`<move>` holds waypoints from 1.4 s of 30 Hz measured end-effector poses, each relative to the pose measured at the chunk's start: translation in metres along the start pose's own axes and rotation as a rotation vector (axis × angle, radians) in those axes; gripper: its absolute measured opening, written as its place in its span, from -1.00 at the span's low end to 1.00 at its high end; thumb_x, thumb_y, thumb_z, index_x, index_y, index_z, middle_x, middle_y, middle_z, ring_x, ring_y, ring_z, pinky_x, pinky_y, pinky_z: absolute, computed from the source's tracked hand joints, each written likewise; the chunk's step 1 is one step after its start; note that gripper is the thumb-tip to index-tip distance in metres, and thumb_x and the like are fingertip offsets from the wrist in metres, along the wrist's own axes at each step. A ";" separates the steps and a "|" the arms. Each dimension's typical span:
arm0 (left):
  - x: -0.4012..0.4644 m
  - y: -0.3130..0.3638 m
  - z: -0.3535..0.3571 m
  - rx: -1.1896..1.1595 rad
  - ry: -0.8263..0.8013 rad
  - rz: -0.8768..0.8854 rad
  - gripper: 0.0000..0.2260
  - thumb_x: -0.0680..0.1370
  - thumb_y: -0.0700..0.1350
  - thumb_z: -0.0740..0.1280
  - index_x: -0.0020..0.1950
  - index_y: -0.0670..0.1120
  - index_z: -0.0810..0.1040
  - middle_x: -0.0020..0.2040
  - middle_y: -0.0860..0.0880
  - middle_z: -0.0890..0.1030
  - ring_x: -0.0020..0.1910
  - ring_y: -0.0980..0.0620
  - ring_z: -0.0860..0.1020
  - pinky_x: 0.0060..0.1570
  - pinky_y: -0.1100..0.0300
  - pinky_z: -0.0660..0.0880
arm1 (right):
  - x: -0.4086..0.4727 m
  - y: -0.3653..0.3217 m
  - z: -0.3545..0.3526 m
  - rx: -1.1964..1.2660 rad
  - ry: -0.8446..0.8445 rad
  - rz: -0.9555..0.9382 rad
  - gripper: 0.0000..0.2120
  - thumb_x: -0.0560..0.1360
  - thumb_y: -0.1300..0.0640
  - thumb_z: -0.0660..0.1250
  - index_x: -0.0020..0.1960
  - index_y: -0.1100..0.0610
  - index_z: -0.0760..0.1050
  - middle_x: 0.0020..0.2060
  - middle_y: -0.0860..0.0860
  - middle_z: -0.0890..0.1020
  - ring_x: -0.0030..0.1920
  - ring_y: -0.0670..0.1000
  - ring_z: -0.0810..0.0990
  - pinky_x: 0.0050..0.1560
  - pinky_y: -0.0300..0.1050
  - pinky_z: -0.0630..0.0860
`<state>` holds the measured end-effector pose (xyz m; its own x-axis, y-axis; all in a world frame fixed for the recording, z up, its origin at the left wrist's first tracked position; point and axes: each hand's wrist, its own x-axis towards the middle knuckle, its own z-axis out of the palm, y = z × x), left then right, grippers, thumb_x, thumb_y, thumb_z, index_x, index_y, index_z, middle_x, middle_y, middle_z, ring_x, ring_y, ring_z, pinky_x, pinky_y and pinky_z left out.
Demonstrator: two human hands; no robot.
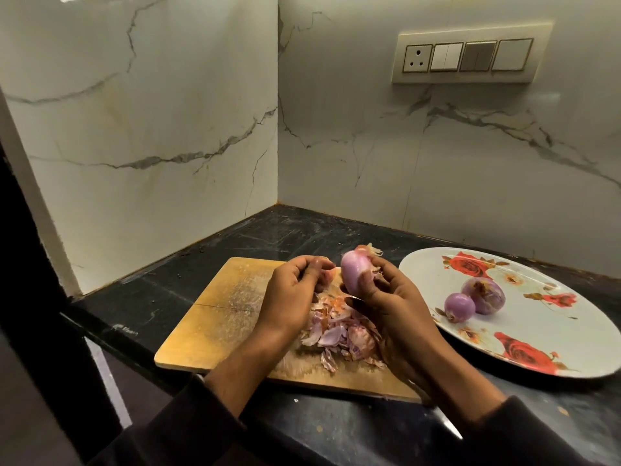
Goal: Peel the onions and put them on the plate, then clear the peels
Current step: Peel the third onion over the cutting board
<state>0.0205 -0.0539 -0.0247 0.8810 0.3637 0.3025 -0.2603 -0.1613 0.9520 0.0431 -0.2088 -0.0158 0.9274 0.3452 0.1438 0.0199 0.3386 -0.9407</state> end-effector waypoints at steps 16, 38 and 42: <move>-0.003 0.003 -0.002 0.051 -0.021 0.144 -0.83 0.49 -0.16 0.48 0.07 0.00 0.71 0.04 0.05 0.71 0.05 0.17 0.66 0.02 0.29 0.60 | 0.000 0.004 -0.011 -0.716 0.016 -0.332 -0.46 0.46 0.06 0.54 0.41 -0.09 0.50 0.27 -0.13 0.60 0.26 -0.14 0.57 0.21 -0.12 0.61; -0.006 0.001 0.001 0.309 0.109 0.289 -0.85 0.59 -0.13 0.40 0.15 -0.05 0.68 -0.10 0.12 0.70 -0.12 0.27 0.66 -0.15 0.27 0.64 | -0.008 0.003 -0.004 -0.767 0.017 -0.391 -0.51 0.47 0.09 0.53 0.37 -0.07 0.52 0.20 -0.20 0.61 0.18 -0.20 0.59 0.14 -0.13 0.62; -0.005 0.003 0.001 0.187 0.131 0.214 -0.89 0.61 -0.16 0.36 0.09 -0.02 0.65 -0.15 0.14 0.68 -0.16 0.25 0.67 -0.24 0.30 0.62 | -0.008 0.003 -0.002 -0.733 -0.010 -0.388 -0.51 0.48 0.11 0.53 0.38 -0.05 0.52 0.19 -0.18 0.62 0.16 -0.21 0.60 0.10 -0.20 0.62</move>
<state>0.0156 -0.0574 -0.0237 0.7521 0.4167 0.5105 -0.3465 -0.4089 0.8442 0.0368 -0.2122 -0.0204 0.8011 0.3304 0.4991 0.5796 -0.2199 -0.7847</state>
